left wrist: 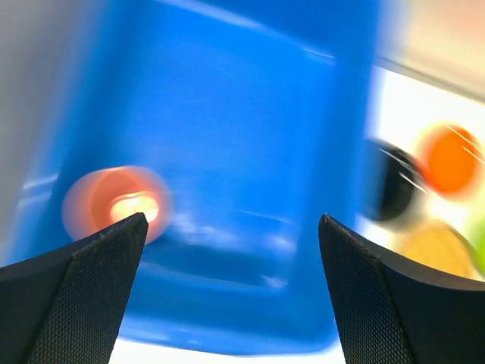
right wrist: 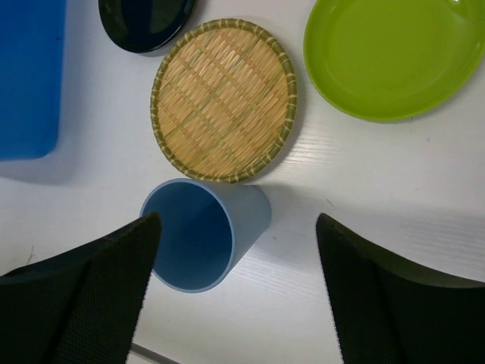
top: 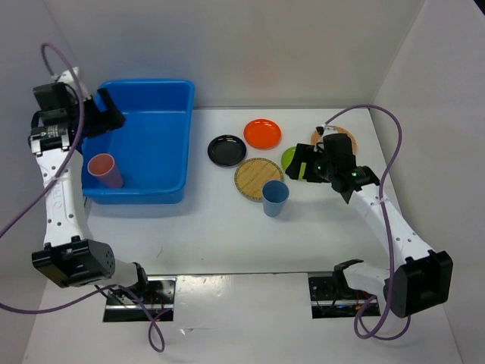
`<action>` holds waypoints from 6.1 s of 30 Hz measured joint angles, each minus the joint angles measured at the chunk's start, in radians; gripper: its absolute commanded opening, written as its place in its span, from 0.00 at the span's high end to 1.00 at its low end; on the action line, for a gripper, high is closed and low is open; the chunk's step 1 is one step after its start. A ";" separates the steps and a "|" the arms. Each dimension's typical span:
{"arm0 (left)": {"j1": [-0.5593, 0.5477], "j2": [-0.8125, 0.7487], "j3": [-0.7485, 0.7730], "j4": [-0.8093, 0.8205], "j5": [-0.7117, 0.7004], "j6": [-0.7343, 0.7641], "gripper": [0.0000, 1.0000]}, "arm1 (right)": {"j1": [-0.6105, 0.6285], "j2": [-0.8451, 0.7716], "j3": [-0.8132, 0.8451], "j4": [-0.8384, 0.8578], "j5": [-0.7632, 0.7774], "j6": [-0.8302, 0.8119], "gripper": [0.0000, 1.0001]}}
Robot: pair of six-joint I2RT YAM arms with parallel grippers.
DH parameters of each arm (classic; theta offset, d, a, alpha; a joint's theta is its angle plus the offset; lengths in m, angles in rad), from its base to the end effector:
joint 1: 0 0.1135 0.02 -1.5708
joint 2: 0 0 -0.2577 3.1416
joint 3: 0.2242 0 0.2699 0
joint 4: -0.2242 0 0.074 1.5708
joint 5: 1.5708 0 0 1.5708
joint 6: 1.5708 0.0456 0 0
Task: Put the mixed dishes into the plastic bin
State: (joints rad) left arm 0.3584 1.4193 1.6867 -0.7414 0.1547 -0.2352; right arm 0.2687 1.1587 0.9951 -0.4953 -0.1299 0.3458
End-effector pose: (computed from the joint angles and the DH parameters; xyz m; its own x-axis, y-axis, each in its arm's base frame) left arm 0.3068 0.1074 0.4413 -0.3648 -0.3825 -0.8489 -0.3118 0.9093 -0.2757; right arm 0.2688 0.0801 0.2930 -0.6780 0.1619 -0.7170 -0.1405 0.9289 0.3426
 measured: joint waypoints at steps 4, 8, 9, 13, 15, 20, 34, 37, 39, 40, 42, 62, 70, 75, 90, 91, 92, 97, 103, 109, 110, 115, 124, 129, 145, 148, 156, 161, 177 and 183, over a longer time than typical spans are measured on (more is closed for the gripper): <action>-0.198 -0.036 -0.029 0.037 0.150 0.008 0.00 | 0.029 0.011 0.000 -0.006 0.007 0.005 0.17; -0.395 -0.025 -0.101 0.084 0.227 0.003 0.00 | 0.048 0.040 0.000 -0.009 0.017 0.015 0.21; -0.439 -0.012 -0.110 0.090 0.231 0.000 0.00 | 0.051 0.050 0.000 -0.011 0.021 0.021 0.22; -0.556 0.048 -0.121 0.111 0.228 -0.003 0.00 | 0.074 0.084 0.000 -0.034 0.043 0.043 0.25; -0.590 0.068 -0.123 0.122 0.230 -0.004 0.00 | 0.081 0.090 0.000 -0.046 0.055 0.057 0.25; -0.703 0.102 -0.117 0.151 0.235 -0.003 0.00 | 0.082 0.079 -0.002 -0.053 0.118 0.109 0.08; -1.081 0.431 -0.033 0.127 0.042 0.005 0.00 | 0.072 -0.130 -0.003 -0.032 0.443 0.269 0.01; -1.090 0.446 -0.019 0.123 -0.008 0.005 0.01 | 0.062 -0.133 -0.008 -0.031 0.476 0.294 0.01; -1.097 0.458 -0.005 0.124 -0.040 0.005 0.03 | 0.058 -0.139 -0.017 -0.025 0.495 0.312 0.01; -1.102 0.466 0.005 0.122 -0.057 0.006 0.05 | 0.054 -0.144 -0.025 -0.024 0.505 0.319 0.01; -1.115 0.490 0.023 0.124 -0.089 0.009 0.05 | 0.051 -0.148 -0.037 -0.023 0.518 0.331 0.01; -1.170 0.584 0.077 0.087 -0.145 0.020 1.00 | 0.018 -0.136 -0.089 0.021 0.539 0.394 0.01; -1.105 0.431 0.108 0.027 -0.133 -0.002 1.00 | 0.014 -0.010 -0.090 0.146 0.391 0.354 0.01; -0.969 0.250 0.195 0.009 -0.140 -0.003 1.00 | 0.014 0.033 -0.060 0.204 0.277 0.260 0.01; -0.342 0.213 0.244 -0.151 -0.405 0.000 1.00 | 0.014 0.288 0.085 0.231 0.208 0.166 0.01; -0.298 0.214 0.244 -0.152 -0.400 0.001 1.00 | 0.014 0.294 0.086 0.230 0.209 0.166 0.01; -0.248 0.215 0.245 -0.153 -0.391 0.003 1.00 | 0.014 0.300 0.090 0.231 0.212 0.166 0.01; -0.056 0.235 0.277 -0.169 -0.314 0.005 1.00 | 0.014 0.307 0.134 0.240 0.229 0.166 0.01; 0.037 0.244 0.264 -0.186 -0.262 0.004 1.00 | 0.002 0.318 0.146 0.261 0.298 0.220 0.01; 0.124 0.234 0.157 -0.179 -0.230 0.002 1.00 | -0.062 0.369 0.144 0.275 0.311 0.291 0.01; 0.136 0.234 0.144 -0.180 -0.229 0.001 1.00 | -0.069 0.372 0.144 0.275 0.319 0.298 0.01; 0.151 0.225 0.111 -0.162 -0.218 0.000 1.00 | -0.075 0.390 0.157 0.266 0.382 0.325 0.01; 0.156 0.205 0.022 -0.118 -0.187 0.000 1.00 | -0.082 0.397 0.170 0.266 0.420 0.338 0.01; 0.156 0.205 0.001 -0.102 -0.187 0.000 1.00 | -0.098 0.397 0.171 0.265 0.434 0.339 0.01; 0.157 0.200 -0.037 -0.130 -0.202 -0.001 0.94 | -0.122 0.408 0.107 0.333 0.017 0.300 0.01; 0.157 0.186 -0.094 -0.121 -0.201 -0.002 0.94 | -0.123 0.395 0.049 0.330 -0.034 0.300 0.01; 0.157 0.184 -0.227 -0.106 -0.210 -0.005 0.89 | -0.126 0.290 -0.072 0.328 -0.087 0.311 0.01; 0.157 0.184 -0.232 -0.066 -0.222 -0.005 0.66 | -0.126 0.240 -0.154 0.339 -0.101 0.316 0.01; 0.156 0.131 0.034 -0.065 -0.068 0.023 0.01 | -0.129 0.447 -0.277 0.590 -0.317 0.307 0.08; 0.099 0.045 0.115 -0.064 0.192 0.031 0.01 | -0.129 0.558 -0.230 0.689 -0.404 0.315 0.19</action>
State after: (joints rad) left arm 0.4576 1.4643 1.8015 -0.8059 0.3462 -0.2039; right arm 0.1394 1.7172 0.7654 0.1936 -0.5335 0.6613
